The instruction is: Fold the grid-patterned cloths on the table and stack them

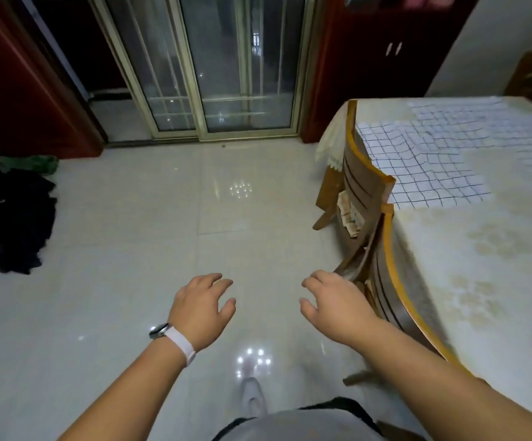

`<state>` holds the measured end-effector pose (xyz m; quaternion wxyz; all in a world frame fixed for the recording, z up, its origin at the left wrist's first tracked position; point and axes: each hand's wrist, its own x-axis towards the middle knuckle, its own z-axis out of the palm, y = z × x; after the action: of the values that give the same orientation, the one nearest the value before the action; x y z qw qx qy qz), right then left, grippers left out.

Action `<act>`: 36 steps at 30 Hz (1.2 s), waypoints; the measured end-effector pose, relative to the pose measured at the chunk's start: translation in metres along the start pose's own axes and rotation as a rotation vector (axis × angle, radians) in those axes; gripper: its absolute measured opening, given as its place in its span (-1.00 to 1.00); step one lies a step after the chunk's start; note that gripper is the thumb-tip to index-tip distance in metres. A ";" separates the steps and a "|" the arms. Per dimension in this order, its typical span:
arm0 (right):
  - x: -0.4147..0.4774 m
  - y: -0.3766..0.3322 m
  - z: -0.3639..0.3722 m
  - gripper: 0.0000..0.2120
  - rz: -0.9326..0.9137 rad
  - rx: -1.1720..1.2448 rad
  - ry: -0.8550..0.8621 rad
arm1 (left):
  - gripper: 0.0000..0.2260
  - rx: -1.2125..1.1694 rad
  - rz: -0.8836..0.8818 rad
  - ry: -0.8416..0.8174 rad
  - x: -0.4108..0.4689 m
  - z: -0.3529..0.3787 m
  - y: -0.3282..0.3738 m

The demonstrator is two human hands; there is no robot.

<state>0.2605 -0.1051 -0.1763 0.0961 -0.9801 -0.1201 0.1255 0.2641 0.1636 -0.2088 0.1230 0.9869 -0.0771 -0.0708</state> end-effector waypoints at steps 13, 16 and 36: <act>0.072 0.034 -0.027 -0.60 0.201 0.058 0.073 | -0.42 0.025 0.197 -0.054 0.138 -0.017 -0.003; 0.094 0.053 -0.027 -0.60 0.228 0.076 0.074 | -0.42 0.025 0.221 -0.068 0.173 -0.015 0.008; 0.255 0.230 -0.117 -0.63 0.353 0.238 0.242 | -0.44 0.105 0.399 -0.046 0.436 -0.055 0.148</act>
<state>0.5801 -0.2765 -0.1720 0.2013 -0.9755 0.0812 0.0351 0.6796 -0.0394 -0.1710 0.0810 0.9552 -0.2775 -0.0636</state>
